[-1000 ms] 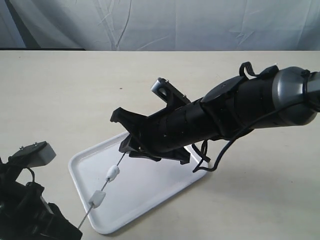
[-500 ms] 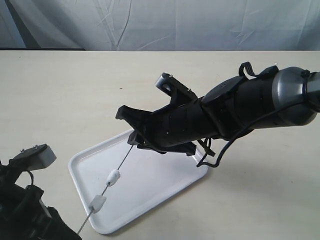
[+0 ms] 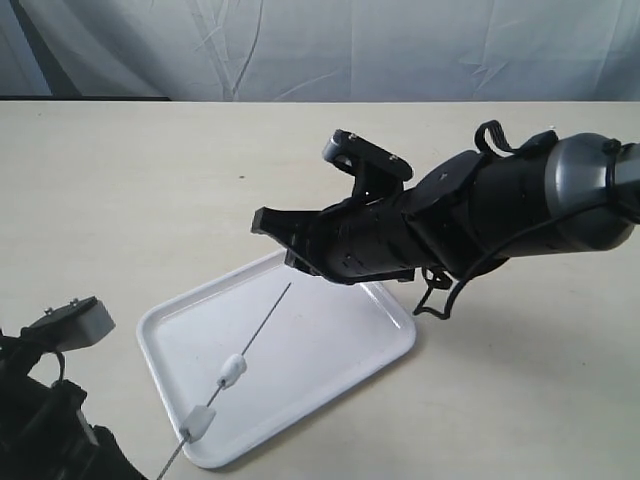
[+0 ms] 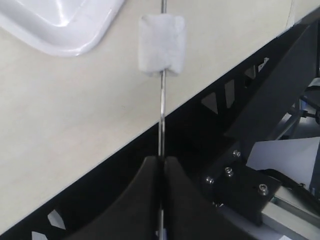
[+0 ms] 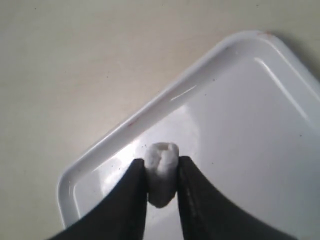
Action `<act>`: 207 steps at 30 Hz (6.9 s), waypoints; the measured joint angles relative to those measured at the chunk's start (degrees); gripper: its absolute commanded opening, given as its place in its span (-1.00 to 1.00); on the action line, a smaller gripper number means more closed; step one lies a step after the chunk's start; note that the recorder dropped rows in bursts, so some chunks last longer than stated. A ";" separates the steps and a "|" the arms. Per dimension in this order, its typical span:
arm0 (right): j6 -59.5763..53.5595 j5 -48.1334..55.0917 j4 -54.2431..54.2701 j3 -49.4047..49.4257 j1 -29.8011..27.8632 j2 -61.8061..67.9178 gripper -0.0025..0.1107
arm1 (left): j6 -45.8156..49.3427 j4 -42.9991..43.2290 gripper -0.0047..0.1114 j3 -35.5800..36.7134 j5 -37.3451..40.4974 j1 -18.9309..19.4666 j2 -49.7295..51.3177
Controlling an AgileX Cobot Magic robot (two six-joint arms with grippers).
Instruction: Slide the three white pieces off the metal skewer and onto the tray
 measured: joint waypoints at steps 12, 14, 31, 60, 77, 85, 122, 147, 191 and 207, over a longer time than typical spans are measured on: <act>0.19 10.23 2.21 0.00 0.00 0.00 -0.33 | -3.76 3.84 -0.92 0.00 -6.76 0.00 2.70; 0.19 13.31 4.79 0.00 0.03 0.00 -0.42 | -3.76 3.84 -0.92 0.00 -7.59 0.00 3.90; 0.33 19.07 8.42 -0.04 2.63 1.73 -0.24 | -0.05 0.09 -0.92 0.00 -11.42 0.00 5.29; -0.55 15.37 11.21 -0.04 7.40 1.73 -0.72 | 3.30 -2.52 -0.92 0.00 -10.41 0.00 5.29; -2.35 12.05 9.11 -0.13 4.64 1.73 -0.72 | 3.30 -3.72 -0.92 0.00 -8.18 0.09 5.29; -2.91 14.00 2.01 -0.13 -2.69 1.73 -0.51 | 2.97 -5.29 -0.92 -0.23 -2.47 0.09 5.29; -3.19 21.54 6.08 -0.13 6.51 1.77 -0.22 | 3.16 -3.92 -0.92 0.10 -10.48 0.09 5.29; -3.19 20.20 11.16 -0.13 8.37 1.77 -0.22 | 6.48 -10.98 -0.92 0.10 -15.18 0.09 5.29; -3.53 9.58 11.16 -0.13 8.73 1.86 -0.58 | 16.57 -29.75 -0.92 11.04 -14.88 0.09 5.29; -5.27 12.76 11.34 -1.47 8.73 1.86 -0.52 | 23.08 -36.82 -0.92 11.26 -17.16 0.09 5.29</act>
